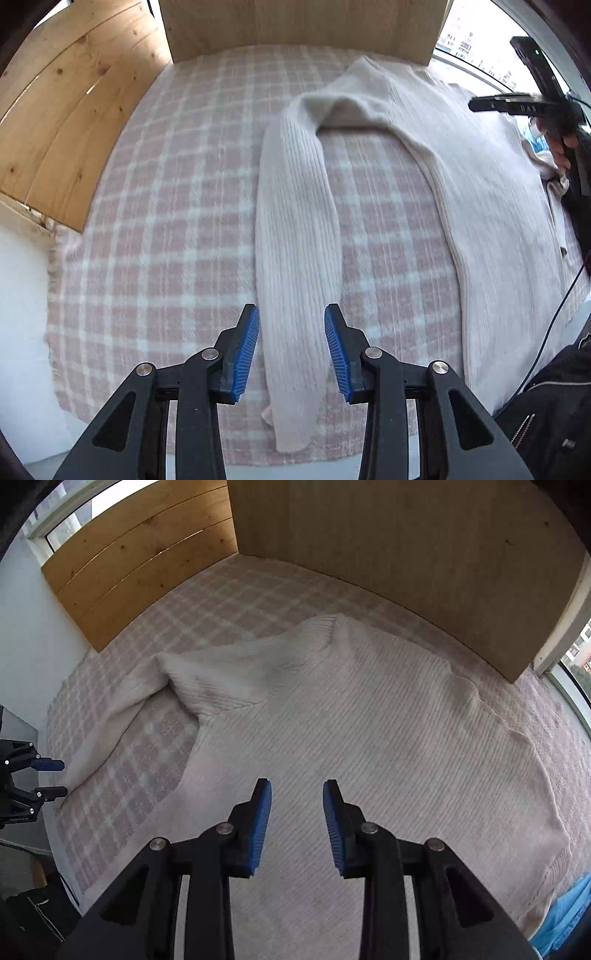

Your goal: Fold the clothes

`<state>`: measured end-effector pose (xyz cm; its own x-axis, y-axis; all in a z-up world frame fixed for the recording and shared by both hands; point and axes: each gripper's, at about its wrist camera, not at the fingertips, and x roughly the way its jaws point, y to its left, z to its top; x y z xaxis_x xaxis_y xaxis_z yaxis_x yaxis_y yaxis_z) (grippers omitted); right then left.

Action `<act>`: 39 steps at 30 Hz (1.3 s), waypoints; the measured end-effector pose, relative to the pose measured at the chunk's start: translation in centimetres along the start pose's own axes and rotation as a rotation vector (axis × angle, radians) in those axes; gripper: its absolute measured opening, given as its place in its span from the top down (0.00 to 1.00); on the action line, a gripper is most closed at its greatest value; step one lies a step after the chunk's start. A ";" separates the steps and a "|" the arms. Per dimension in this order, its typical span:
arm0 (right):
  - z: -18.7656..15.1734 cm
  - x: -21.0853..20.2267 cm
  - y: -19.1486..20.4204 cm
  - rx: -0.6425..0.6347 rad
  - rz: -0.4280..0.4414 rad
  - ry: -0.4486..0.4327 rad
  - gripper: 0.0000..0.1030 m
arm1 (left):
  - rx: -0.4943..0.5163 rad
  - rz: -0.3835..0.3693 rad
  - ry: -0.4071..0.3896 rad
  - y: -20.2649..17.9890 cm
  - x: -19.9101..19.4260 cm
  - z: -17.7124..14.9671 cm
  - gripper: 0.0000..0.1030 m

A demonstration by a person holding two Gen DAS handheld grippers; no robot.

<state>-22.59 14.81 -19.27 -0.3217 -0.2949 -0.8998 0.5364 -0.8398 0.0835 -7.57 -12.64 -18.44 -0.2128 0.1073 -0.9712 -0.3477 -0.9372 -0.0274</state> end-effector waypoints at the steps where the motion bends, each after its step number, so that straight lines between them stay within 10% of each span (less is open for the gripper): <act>1: 0.3 0.6 1.4 -0.022 0.025 0.009 0.72 | 0.006 0.016 0.012 -0.5 0.6 -0.8 0.63; 7: 2.8 4.6 7.8 -0.131 0.082 0.033 0.66 | -0.024 0.042 0.013 -0.3 2.2 -1.1 0.56; 11: 4.0 6.7 9.3 -0.191 0.040 0.047 0.66 | -0.081 -0.035 0.011 2.5 1.8 -0.1 0.89; 14: 4.4 7.2 9.3 -0.234 -0.007 0.055 0.68 | -0.111 0.008 -0.008 5.5 0.1 0.3 0.89; 20: 5.2 5.8 7.5 -0.169 0.006 0.058 0.66 | -0.221 0.221 -0.037 12.3 -2.9 -0.1 0.51; 34: 4.0 6.7 9.5 -0.245 -0.031 0.089 0.66 | -0.428 0.037 -0.027 12.4 0.5 -7.2 0.48; 37: 4.4 6.6 9.0 -0.226 -0.022 0.088 0.66 | -0.389 0.043 -0.033 11.7 1.4 -5.7 0.51; 39: 4.5 6.5 8.5 -0.225 -0.019 0.088 0.66 | -0.381 0.057 -0.047 11.6 1.6 -4.5 0.77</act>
<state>-23.68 3.71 -22.48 -0.2690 -0.2309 -0.9351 0.6943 -0.7194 -0.0221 -7.85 -24.83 -21.37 -0.2670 0.0587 -0.9619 0.0279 -0.9973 -0.0686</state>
